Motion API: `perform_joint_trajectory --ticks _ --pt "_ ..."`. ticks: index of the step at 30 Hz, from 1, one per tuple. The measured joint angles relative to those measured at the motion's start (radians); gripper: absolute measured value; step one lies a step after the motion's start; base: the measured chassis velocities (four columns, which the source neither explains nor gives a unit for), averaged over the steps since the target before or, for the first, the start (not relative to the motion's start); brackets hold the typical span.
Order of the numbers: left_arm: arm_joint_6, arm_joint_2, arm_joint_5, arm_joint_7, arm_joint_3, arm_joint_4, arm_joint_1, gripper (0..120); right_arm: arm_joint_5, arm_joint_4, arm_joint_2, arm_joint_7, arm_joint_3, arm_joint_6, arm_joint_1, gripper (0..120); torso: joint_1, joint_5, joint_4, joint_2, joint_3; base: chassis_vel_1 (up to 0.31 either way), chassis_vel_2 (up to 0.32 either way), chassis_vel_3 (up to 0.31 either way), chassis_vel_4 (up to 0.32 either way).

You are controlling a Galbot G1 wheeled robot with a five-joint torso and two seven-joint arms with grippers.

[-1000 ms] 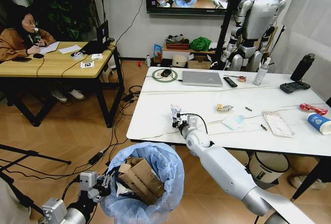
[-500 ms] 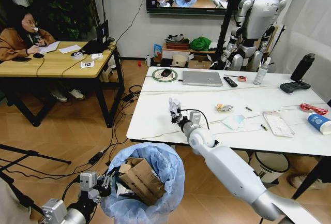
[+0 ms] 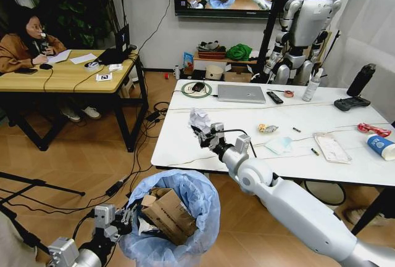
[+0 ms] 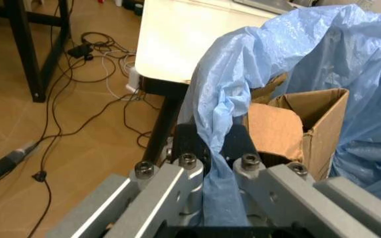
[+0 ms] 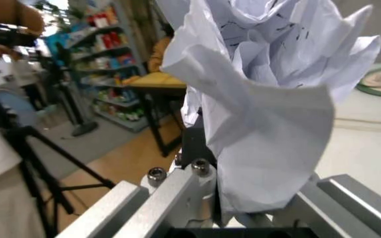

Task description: Pick up the trash bin and place the trash from the table into it.

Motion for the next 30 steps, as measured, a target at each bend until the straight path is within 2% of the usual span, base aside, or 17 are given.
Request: perform_joint_trajectory --ticks 7,13,23,30 --pt "0.001 0.001 -0.003 -0.001 -0.005 -0.003 0.000 0 0.017 0.071 -0.042 -0.094 -0.089 0.073 0.026 0 0.000 -0.0001 0.0001 0.000 0.000 0.000 0.000 0.000 0.000" --pt "0.003 0.004 -0.006 -0.002 -0.008 -0.004 -0.001 0 0.051 0.075 -0.068 -0.282 -0.182 0.146 0.063 0 0.000 -0.0002 0.0001 0.000 0.000 0.000 0.000 0.000 0.000" --pt "0.004 0.004 -0.010 -0.003 -0.015 -0.010 0.000 0 0.070 0.015 -0.084 -0.542 -0.213 0.162 0.075 0 0.000 0.0000 0.0001 0.000 0.000 0.000 0.000 0.000 0.000" --pt "0.005 0.003 -0.010 -0.003 -0.020 -0.013 0.003 0 0.047 -0.022 -0.116 -0.712 -0.195 0.122 0.063 0 0.000 0.0000 0.0001 0.000 0.000 0.000 0.000 0.000 0.000"
